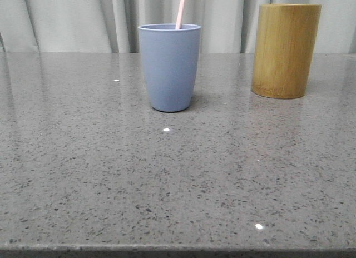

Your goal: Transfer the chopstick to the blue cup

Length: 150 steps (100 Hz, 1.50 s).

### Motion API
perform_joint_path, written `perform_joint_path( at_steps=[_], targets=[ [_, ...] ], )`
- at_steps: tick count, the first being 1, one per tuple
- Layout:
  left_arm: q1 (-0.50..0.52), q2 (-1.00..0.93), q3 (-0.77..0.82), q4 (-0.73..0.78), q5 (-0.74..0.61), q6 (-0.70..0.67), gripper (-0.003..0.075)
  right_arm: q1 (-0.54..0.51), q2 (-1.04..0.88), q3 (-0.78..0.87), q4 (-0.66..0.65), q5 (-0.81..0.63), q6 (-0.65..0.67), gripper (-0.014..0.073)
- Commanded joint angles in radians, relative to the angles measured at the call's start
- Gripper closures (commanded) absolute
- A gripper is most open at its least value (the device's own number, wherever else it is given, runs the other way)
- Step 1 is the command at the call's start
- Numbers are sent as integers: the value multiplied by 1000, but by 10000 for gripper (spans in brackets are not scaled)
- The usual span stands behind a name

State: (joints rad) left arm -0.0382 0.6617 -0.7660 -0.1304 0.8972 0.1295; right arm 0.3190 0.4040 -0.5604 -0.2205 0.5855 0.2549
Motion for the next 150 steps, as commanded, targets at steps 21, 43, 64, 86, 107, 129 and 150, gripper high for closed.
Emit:
perform_joint_path(
  at_steps=[21, 43, 64, 86, 107, 129, 150],
  targets=[
    [-10, 0, -18, 5, -78, -2, 739, -3, 2, -25, -24, -79, -1, 661],
    [-10, -130, 153, 26, -496, -2, 739, -3, 2, -25, -24, -79, -1, 661],
    [-10, -335, 469, 28, -884, -2, 739, -3, 2, -25, -24, -79, -1, 661],
    [-10, -541, 703, 40, -987, -25, 739, -3, 2, -25, -24, -79, -1, 661],
    [-10, -643, 771, 117, -973, -116, 739, -3, 2, -25, -24, -79, -1, 661],
    [-10, -702, 776, 149, -966, -120, 739, -3, 2, -25, -24, -79, -1, 661],
    [-10, -701, 776, 159, -966, -120, 739, -3, 2, -25, -24, -79, -1, 660]
  ],
)
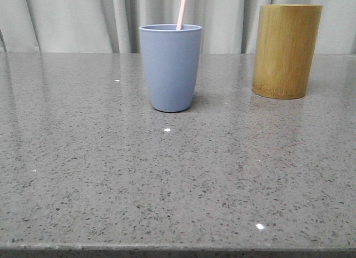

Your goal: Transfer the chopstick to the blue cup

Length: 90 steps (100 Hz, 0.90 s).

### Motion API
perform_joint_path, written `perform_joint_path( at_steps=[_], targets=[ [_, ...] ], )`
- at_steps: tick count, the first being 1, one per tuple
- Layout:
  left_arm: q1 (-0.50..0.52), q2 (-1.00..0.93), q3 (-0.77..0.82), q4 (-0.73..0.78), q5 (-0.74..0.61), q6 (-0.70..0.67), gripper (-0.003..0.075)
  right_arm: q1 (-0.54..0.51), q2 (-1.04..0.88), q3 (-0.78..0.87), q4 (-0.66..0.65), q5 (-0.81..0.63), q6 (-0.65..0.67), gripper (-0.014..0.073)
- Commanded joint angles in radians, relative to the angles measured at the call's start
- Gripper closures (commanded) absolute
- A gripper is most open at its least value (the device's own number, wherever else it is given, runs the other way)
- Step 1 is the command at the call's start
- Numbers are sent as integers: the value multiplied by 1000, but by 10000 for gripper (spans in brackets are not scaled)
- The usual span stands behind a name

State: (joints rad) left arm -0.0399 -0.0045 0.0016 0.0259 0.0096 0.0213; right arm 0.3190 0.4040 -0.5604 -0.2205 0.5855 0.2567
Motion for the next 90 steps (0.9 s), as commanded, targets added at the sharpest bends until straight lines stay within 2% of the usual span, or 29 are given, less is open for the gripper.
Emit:
perform_joint_path(
  at_steps=[1, 90],
  targets=[
    [-8, -34, 8, 2, -79, -12, 739, -3, 2, -25, -24, -79, -3, 660],
    [-8, -34, 8, -4, -79, -12, 739, -3, -11, -22, -24, -79, -4, 660]
  ],
)
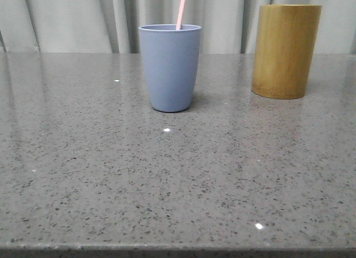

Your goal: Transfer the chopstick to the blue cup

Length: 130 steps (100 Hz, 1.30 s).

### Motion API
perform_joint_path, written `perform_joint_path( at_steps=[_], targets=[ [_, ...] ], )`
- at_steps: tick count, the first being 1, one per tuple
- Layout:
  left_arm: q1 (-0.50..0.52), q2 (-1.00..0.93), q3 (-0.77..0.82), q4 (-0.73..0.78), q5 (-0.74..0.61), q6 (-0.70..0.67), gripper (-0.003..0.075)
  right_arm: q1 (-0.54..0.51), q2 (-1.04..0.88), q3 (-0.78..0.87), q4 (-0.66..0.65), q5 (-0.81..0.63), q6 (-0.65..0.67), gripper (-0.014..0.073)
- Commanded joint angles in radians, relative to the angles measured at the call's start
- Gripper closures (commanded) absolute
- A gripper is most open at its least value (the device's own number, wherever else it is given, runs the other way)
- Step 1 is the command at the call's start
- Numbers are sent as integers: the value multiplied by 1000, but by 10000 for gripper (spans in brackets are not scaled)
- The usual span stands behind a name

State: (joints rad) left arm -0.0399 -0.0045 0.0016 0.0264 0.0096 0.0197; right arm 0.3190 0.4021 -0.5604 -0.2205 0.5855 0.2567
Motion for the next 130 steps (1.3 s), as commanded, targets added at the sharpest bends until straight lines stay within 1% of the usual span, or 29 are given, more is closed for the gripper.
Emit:
perform_joint_path(
  at_steps=[1, 10, 19, 38, 46, 58, 66, 71, 87, 111, 130],
  targets=[
    [-8, -34, 8, -5, -79, -10, 739, -3, -11, -20, -27, -81, -4, 660],
    [-8, -34, 8, -5, -79, -10, 739, -3, -53, -1, -45, -90, -5, 660],
    [-8, -34, 8, -5, -79, -10, 739, -14, -116, 51, -45, -116, -5, 660],
    [-8, -34, 8, -5, -79, -10, 739, -97, -270, 211, -32, -225, -9, 660],
    [-8, -34, 8, -5, -79, -10, 739, -134, -342, 283, 6, -276, -43, 660],
    [-8, -34, 8, -5, -79, -10, 739, -176, -438, 374, 111, -321, -157, 660],
    [-8, -34, 8, -5, -79, -10, 739, -203, -427, 417, 173, -357, -227, 660],
    [-8, -34, 8, -5, -79, -10, 739, -220, -428, 443, 187, -378, -233, 660],
    [-8, -34, 8, -5, -79, -10, 739, -253, -428, 505, 183, -480, -222, 660],
    [-8, -34, 8, -5, -79, -10, 739, -253, -428, 590, 178, -585, -217, 660],
    [-8, -34, 8, -5, -79, -10, 739, -253, -428, 588, 130, -585, -217, 660]
  ],
)
